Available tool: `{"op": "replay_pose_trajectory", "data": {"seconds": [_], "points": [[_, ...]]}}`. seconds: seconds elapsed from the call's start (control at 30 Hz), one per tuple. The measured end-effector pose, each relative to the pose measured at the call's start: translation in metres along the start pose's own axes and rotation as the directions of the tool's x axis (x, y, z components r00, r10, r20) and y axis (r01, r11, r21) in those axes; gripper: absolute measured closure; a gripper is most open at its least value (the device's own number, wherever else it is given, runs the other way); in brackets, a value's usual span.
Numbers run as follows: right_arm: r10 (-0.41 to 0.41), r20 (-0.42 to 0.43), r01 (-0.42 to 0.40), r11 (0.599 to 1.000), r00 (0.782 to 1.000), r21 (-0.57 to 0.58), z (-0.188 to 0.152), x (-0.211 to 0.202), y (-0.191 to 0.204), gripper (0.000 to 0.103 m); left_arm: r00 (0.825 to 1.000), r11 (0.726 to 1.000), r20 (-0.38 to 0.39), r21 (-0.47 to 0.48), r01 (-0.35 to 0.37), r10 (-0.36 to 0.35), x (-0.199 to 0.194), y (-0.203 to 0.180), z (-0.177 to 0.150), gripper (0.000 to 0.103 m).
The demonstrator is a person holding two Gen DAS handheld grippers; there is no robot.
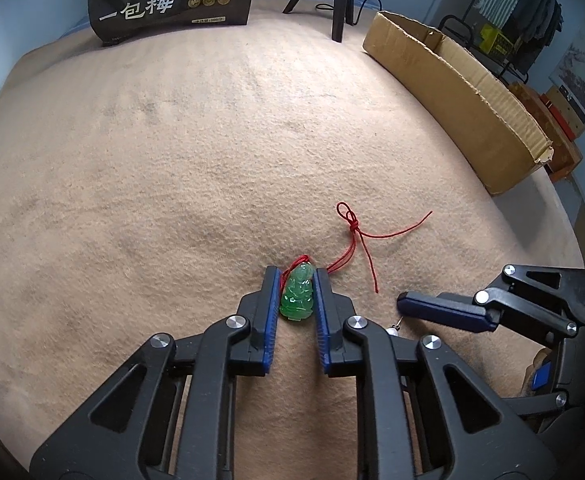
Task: Organize jewelry
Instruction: 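Close the left tool on the jade pendant while the right tool grasps the pearl earring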
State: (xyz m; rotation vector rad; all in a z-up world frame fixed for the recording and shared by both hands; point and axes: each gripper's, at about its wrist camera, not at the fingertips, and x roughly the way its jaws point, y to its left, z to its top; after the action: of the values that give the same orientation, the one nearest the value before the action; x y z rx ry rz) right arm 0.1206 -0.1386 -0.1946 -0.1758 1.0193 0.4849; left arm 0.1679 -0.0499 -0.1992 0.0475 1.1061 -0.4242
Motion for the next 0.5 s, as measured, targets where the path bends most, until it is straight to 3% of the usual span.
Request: {"op": "replay_pose_trajectory", "data": {"seconds": [0.1,0.5], "points": [[-0.001,-0.001,0.001,1.0,1.0,-0.011,0.0,0.0,0.002,0.086,1.0,1.0,0.001,-0.002,0.0,0.0,0.0,0.0,0.0,0.088],[-0.004,0.017,0.004,1.0,1.0,0.004,0.003,-0.011,-0.001,0.086,1.0,0.999,0.01,-0.043,-0.006,0.006,-0.012,0.005,0.001,0.088]]}}
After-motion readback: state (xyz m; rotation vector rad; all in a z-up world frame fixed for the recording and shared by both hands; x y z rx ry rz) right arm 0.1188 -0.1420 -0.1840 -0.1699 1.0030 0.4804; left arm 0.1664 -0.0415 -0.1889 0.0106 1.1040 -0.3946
